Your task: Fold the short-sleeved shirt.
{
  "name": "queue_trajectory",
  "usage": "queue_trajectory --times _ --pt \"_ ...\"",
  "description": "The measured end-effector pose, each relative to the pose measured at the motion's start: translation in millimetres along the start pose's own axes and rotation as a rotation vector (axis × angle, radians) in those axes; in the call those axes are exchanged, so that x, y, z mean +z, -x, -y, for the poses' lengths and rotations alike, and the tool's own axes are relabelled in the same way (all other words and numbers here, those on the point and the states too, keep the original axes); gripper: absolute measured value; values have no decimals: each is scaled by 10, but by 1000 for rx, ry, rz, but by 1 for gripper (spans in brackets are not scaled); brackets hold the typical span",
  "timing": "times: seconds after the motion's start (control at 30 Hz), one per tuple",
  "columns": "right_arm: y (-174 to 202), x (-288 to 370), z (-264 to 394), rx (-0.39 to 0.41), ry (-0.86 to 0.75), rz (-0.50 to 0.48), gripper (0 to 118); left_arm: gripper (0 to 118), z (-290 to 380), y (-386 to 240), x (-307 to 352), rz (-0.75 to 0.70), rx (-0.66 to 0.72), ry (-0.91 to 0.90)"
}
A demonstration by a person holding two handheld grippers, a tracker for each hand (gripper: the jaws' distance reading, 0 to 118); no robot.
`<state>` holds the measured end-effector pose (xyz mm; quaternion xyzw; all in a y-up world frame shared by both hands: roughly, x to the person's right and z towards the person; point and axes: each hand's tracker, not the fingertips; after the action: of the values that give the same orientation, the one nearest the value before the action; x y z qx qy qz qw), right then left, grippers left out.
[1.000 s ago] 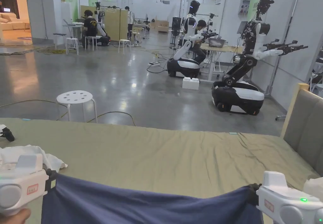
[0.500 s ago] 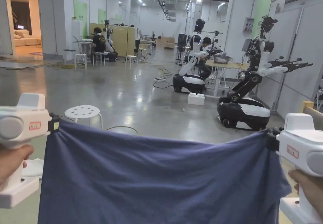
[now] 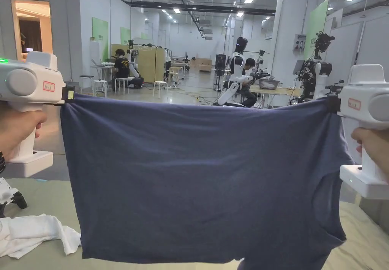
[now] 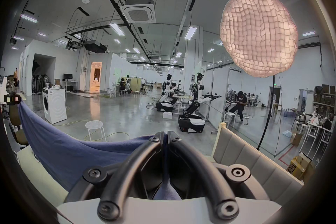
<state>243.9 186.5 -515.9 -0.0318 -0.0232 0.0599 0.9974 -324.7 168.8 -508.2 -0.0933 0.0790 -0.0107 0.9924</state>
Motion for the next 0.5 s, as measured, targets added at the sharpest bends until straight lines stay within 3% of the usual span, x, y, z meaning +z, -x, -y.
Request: queue_trajectory --times 0.23,0.5 --pt "41 -267 95 29 12 0 1 0 111 -127 -217 -38 -55 11" --pt "82 -257 899 10 98 -2 1 0 939 -197 -324 -13 -10 94"
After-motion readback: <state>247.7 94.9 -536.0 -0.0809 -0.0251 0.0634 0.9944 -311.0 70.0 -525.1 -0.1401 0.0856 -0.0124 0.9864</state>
